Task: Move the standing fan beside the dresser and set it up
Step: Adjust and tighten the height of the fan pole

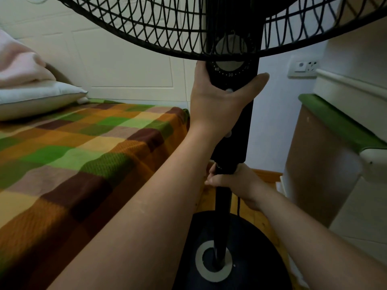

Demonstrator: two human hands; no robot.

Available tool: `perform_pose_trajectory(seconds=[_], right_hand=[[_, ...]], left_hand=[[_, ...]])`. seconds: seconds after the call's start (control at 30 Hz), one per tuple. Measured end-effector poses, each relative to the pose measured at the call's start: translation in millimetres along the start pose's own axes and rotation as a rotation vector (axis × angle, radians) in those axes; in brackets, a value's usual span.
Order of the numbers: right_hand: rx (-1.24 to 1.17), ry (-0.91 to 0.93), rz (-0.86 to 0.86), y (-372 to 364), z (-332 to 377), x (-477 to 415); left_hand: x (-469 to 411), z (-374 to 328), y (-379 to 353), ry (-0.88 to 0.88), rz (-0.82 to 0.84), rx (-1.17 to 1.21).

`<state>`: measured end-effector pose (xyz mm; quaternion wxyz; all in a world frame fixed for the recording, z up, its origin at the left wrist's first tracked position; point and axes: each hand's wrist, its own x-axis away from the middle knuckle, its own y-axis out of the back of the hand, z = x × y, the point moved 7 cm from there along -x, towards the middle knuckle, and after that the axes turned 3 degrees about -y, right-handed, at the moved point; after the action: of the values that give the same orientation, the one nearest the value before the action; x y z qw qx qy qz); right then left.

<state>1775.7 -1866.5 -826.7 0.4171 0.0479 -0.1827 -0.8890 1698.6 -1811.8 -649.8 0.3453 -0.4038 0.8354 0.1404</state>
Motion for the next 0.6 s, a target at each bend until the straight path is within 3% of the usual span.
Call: perform_pose_trajectory(seconds=[0.2,0.3,0.4,0.5,0.6], right_hand=[[-0.132,0.084,-0.261,-6.1,0.0,10.0],[-0.167,0.162,-0.518,-12.5,2.3,16.2],[-0.268,0.097,-0.773,-17.1,-2.4,25.6],[-0.245,0.147,-0.693,-15.8,-3.2,20.8],[-0.115,0.240,-0.409,-9.5,4.8,17.0]], left_hand=[[1.2,-0.7,0.9,0.005,-0.002,0.008],[1.2,-1.6,0.3,0.006,0.004,0.001],[1.9,-1.8,0.6,0.008,-0.004,0.008],[1.2,-1.4,0.3,0.014,0.005,0.006],[0.8,-1.4,0.5,0.006,-0.001,0.007]])
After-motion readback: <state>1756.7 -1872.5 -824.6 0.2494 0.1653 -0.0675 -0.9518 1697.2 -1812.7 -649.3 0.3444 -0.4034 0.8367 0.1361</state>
